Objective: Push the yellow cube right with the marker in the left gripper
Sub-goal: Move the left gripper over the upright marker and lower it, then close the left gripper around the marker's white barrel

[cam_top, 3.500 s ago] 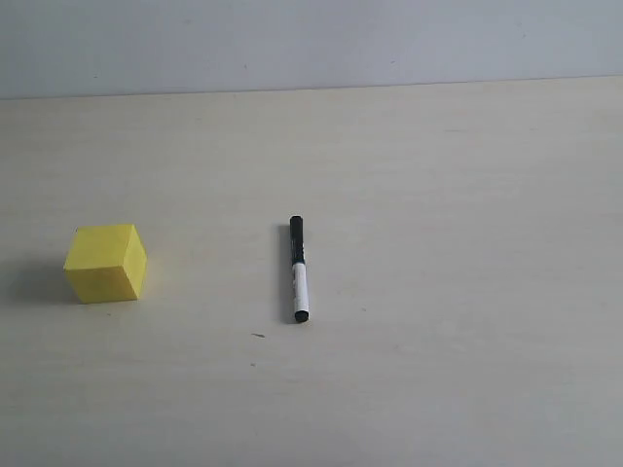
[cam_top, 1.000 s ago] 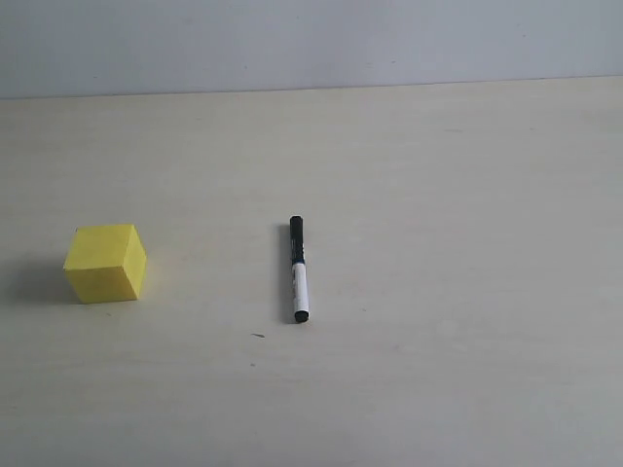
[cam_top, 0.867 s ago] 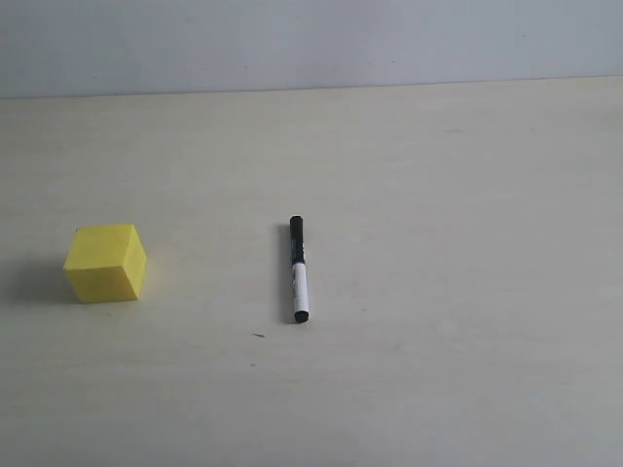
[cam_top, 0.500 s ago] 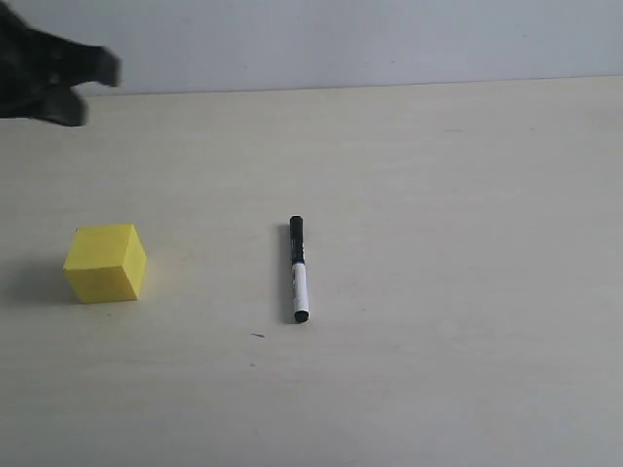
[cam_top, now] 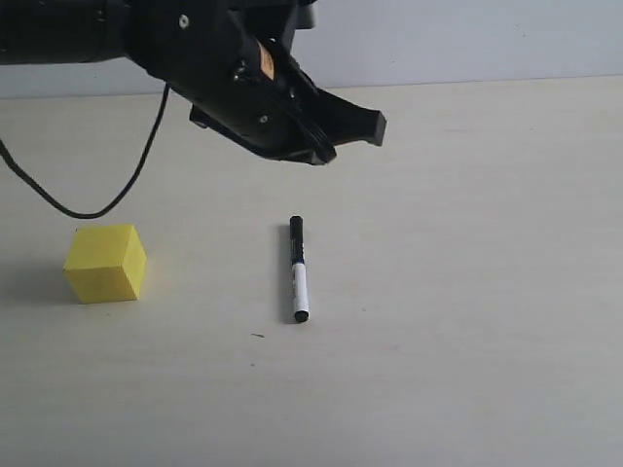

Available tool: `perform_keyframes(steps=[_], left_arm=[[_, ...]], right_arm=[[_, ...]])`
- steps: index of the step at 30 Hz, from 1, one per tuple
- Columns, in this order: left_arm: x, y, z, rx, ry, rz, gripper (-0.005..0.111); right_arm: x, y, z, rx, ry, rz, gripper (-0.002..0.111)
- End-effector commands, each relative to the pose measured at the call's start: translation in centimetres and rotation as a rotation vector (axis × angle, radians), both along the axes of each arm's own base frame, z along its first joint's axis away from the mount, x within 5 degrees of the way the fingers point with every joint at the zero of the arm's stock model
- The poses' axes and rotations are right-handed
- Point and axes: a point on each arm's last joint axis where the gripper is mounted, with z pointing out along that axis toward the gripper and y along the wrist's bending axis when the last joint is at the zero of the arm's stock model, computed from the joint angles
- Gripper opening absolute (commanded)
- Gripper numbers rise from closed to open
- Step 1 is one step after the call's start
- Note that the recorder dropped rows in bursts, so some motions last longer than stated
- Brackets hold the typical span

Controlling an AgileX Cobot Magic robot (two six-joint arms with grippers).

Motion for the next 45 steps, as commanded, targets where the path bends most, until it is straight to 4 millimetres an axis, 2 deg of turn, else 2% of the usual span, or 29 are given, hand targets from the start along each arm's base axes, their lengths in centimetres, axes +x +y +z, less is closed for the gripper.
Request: perform_keyframes(steps=[1,7,12,15,17,22,28,39,45], left_arm=[[0.5,-0.5,-0.5,-0.031,0.024,0.047,0.000],[1.3,-0.1,0.3,0.128,0.107,0.130,0.005],[1.5,-0.7,0.8,0.278,0.204,0.171,0.024],[1.5,-1.9,-0.1,0.318,0.231,0.157,0.036],[1.6,-2.8,-1.0,0.282,0.264,0.211,0.041],[1.9,-3.8,-3.6,0.258,0.371,0.306,0.050],[2.1,-4.1,-6.5,0.315,0.425,0.341,0.050],[2.5,-4.1,-9.6,0.381,0.453,0.328,0.050],[2.7,-4.1,-10.6,0.405,0.456,0.320,0.050]], right_arm=[[0.0,0.0,0.0,-0.002,-0.011,-0.006,0.000],[0.0,0.0,0.0,-0.001,-0.011,-0.006,0.000],[0.0,0.0,0.0,-0.001,-0.011,-0.006,0.000],[0.0,0.0,0.0,-0.003,-0.011,-0.006,0.000],[0.0,0.0,0.0,-0.003,-0.011,-0.006,0.000],[0.0,0.0,0.0,-0.003,-0.011,-0.006,0.000],[0.0,0.0,0.0,-0.003,-0.011,-0.006,0.000],[0.0,0.0,0.0,-0.003,-0.011,-0.006,0.000],[0.0,0.0,0.0,-0.003,-0.011,-0.006,0.000]])
